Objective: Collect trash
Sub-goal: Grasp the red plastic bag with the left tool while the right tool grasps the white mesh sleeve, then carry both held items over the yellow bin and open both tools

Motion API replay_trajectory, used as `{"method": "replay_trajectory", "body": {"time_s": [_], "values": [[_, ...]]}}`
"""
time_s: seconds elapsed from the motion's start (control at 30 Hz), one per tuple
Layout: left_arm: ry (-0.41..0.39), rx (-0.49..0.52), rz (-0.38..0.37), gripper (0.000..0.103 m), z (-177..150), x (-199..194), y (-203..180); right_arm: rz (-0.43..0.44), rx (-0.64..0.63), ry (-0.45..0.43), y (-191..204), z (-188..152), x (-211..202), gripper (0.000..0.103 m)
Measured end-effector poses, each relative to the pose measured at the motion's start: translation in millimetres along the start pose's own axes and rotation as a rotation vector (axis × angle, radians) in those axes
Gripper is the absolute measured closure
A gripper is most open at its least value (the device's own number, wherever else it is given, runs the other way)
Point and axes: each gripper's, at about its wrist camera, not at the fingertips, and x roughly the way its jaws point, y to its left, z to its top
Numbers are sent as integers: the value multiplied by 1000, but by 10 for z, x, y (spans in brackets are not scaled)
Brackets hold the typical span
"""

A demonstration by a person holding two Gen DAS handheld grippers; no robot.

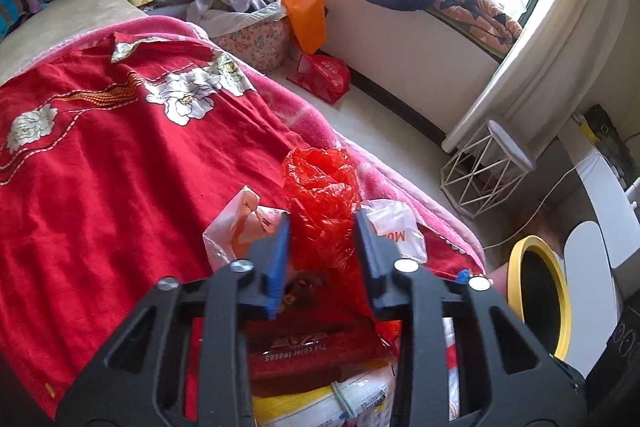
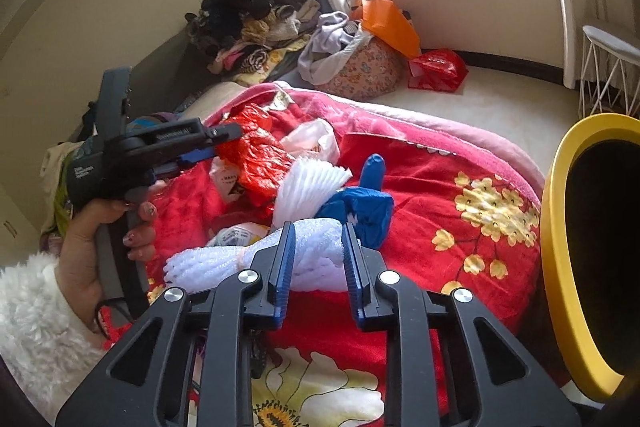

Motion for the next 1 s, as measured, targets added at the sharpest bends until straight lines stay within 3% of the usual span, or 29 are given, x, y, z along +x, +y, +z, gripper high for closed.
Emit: {"method": "replay_trajectory", "body": {"time_s": [0.17,0.43,1.0], "values": [[-70,3,-31,90,20,-243,-51,7,-24,-43,50,42,-111,82],[-219,8,-25,90,13,-854,-183,-55,-79,-209,90,159,-523,83],[-285,84,-88,91,-216,-1325,-657,-178,25,-369,-388,223,-1066,84]]}}
